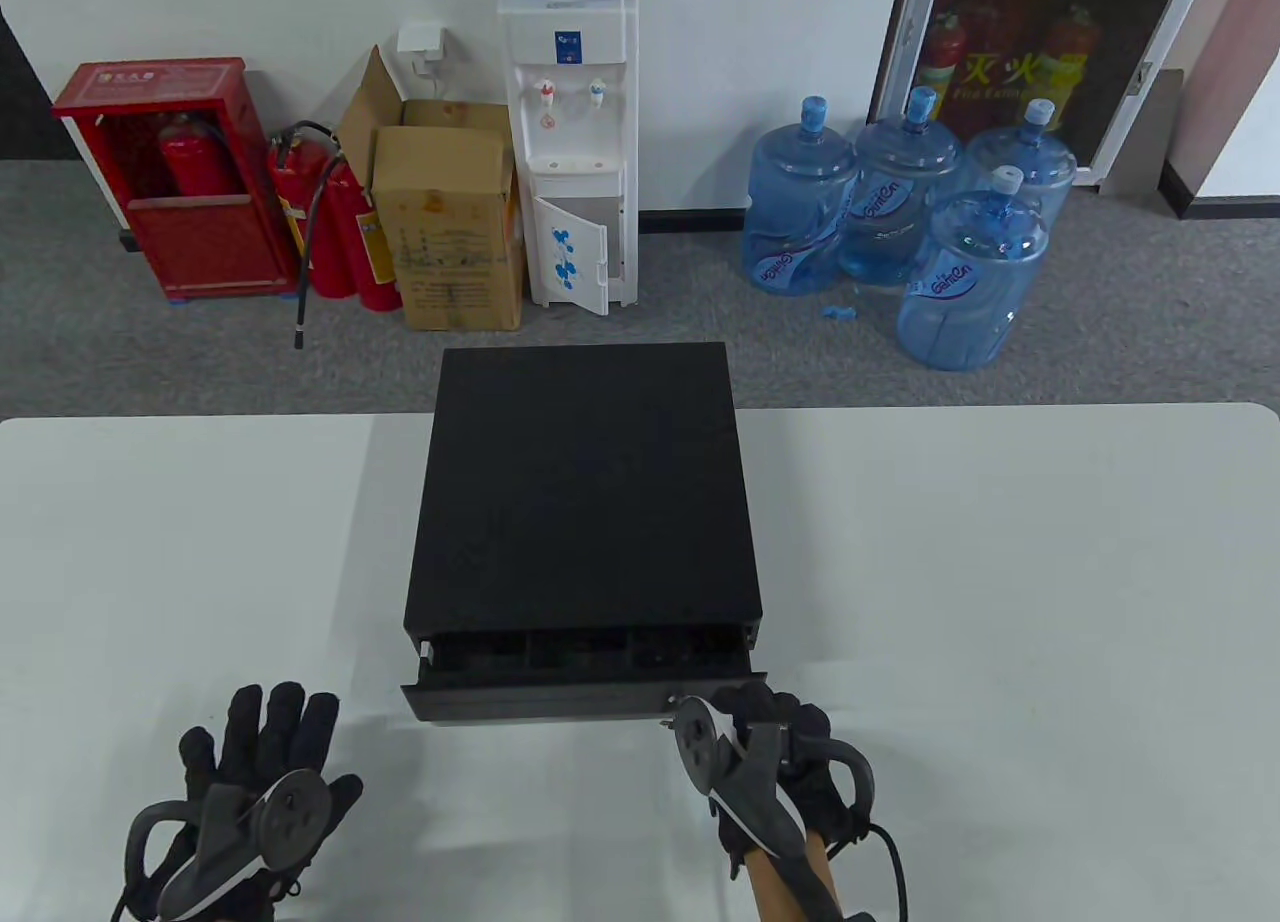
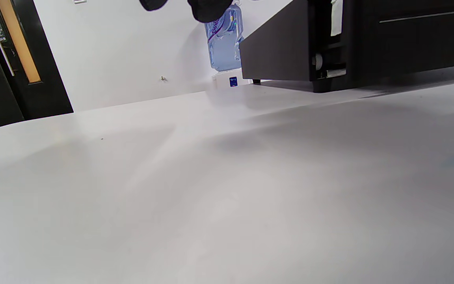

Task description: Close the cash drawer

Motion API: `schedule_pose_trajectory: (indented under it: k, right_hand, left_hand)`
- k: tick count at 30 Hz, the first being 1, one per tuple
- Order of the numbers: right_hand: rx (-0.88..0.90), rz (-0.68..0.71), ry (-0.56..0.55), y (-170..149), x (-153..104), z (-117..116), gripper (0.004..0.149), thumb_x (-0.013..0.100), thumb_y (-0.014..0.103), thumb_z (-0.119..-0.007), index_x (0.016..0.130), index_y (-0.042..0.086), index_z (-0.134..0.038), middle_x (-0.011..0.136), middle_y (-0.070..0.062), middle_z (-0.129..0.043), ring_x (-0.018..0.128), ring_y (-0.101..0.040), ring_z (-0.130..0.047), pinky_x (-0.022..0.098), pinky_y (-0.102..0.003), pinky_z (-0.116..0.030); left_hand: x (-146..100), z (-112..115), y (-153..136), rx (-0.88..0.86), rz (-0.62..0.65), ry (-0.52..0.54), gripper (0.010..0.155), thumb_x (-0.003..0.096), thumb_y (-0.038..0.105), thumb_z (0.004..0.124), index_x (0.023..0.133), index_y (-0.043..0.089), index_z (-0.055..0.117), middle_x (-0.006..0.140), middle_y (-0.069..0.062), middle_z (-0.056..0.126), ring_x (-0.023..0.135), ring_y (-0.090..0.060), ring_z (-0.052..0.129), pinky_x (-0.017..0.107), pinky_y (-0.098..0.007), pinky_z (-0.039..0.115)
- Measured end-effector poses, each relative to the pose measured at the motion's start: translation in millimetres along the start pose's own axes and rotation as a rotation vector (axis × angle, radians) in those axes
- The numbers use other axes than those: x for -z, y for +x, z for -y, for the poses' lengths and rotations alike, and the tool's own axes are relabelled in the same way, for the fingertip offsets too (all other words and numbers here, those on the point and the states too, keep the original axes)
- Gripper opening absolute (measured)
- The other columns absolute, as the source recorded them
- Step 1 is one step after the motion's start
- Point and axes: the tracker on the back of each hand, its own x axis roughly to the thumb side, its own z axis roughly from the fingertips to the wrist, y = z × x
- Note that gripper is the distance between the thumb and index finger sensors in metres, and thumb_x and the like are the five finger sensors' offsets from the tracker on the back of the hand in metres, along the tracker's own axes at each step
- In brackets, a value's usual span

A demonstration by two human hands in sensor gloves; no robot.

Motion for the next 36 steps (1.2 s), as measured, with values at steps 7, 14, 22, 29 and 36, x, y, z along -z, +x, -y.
schedule_pose_trajectory:
  k: [7,14,22,29,36]
  right_hand:
    - [-0.051,0.034,0.019,16,-3,-16,0.049,0.036,0.063,-0.074,0.065,0.031,-0.097,0.057,0.005,-0.107,0.045,-0.018,-0.109,0.048,-0.044,-0.089]
    - [-0.079,0.028,0.049,22,0,-26,0.048,0.037,0.063,-0.074,0.064,0.031,-0.098,0.055,0.005,-0.108,0.043,-0.018,-0.109,0.047,-0.044,-0.089]
    - [-0.070,-0.012,0.150,31,7,-34,0.043,0.040,0.060,-0.072,0.066,0.035,-0.096,0.054,0.006,-0.107,0.038,-0.016,-0.109,0.043,-0.042,-0.090]
    - [0.048,-0.180,0.340,36,13,-43,0.043,0.044,0.051,-0.066,0.071,0.027,-0.089,0.057,0.000,-0.102,0.031,-0.014,-0.105,0.038,-0.042,-0.089]
    - [-0.006,-0.205,0.484,41,27,-38,0.044,0.044,0.050,-0.064,0.072,0.027,-0.088,0.058,0.000,-0.101,0.032,-0.015,-0.104,0.040,-0.043,-0.089]
  left_hand:
    - [0,0,0,0.001,0.000,-0.004,0.081,0.0504,0.069,0.045,0.119,0.031,0.023,0.130,-0.010,0.033,0.120,-0.045,0.029,0.076,-0.074,0.033]
    - [0,0,-1,0.005,-0.002,-0.002,0.081,0.0504,0.069,0.045,0.119,0.032,0.023,0.130,-0.011,0.033,0.120,-0.045,0.029,0.076,-0.074,0.033]
    - [0,1,1,0.006,0.002,-0.006,0.081,0.0504,0.069,0.045,0.119,0.031,0.023,0.130,-0.011,0.033,0.120,-0.045,0.029,0.076,-0.074,0.033]
    - [0,1,2,0.008,0.004,-0.013,0.081,0.0504,0.069,0.045,0.119,0.031,0.023,0.130,-0.010,0.034,0.120,-0.045,0.029,0.076,-0.074,0.033]
    - [0,1,2,0.005,0.004,-0.022,0.081,0.0504,0.069,0.045,0.119,0.031,0.023,0.130,-0.010,0.034,0.120,-0.045,0.030,0.076,-0.074,0.033]
